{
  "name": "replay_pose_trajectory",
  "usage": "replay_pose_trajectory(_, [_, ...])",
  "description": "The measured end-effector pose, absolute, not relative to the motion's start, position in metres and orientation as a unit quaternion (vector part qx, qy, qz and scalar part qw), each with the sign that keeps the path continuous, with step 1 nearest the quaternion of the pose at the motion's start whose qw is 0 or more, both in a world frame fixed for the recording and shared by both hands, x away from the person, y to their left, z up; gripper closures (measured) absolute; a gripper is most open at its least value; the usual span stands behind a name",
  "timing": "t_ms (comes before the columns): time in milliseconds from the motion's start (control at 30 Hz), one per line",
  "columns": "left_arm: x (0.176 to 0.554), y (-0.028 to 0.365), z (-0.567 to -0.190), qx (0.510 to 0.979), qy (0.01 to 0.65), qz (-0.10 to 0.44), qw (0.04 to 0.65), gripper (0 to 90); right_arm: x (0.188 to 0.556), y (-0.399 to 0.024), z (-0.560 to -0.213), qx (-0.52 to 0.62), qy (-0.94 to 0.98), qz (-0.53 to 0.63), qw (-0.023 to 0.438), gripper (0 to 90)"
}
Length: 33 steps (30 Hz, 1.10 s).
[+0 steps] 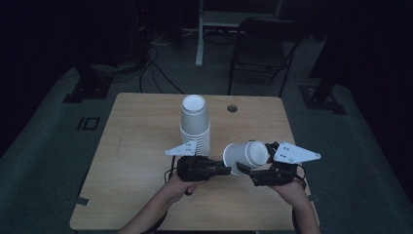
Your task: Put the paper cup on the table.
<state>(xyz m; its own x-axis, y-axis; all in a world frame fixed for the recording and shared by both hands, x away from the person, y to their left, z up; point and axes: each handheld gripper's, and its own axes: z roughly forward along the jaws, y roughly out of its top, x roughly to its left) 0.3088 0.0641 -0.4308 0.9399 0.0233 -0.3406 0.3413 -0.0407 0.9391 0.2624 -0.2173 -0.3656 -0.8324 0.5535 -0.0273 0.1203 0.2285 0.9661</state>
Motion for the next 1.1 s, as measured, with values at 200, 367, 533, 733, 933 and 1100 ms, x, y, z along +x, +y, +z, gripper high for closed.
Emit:
replay_pose_trajectory(200, [0.310,0.068,-0.424,0.722,0.137,-0.098,0.671,86.5,0.266,-0.219,-0.372,0.233,0.765,0.573,0.178,19.1])
replay_pose_trajectory(367, [0.308,0.068,-0.423,0.732,0.139,-0.093,0.660,87.6,0.270,-0.221,-0.377,0.237,0.765,0.577,0.160,19.0])
replay_pose_trajectory(533, [0.308,0.067,-0.423,0.737,0.135,-0.099,0.654,88.0,0.273,-0.223,-0.380,0.240,0.770,0.575,0.136,17.8])
replay_pose_trajectory(733, [0.307,0.067,-0.422,0.754,0.126,-0.101,0.636,88.1,0.275,-0.228,-0.379,0.243,0.769,0.578,0.125,12.4])
replay_pose_trajectory(933, [0.310,0.067,-0.423,0.766,0.150,-0.089,0.619,88.0,0.273,-0.232,-0.379,0.244,0.784,0.555,0.132,16.6])
replay_pose_trajectory(1100, [0.311,0.066,-0.420,0.770,0.162,-0.081,0.612,88.0,0.276,-0.230,-0.391,0.261,0.795,0.528,0.141,21.4])
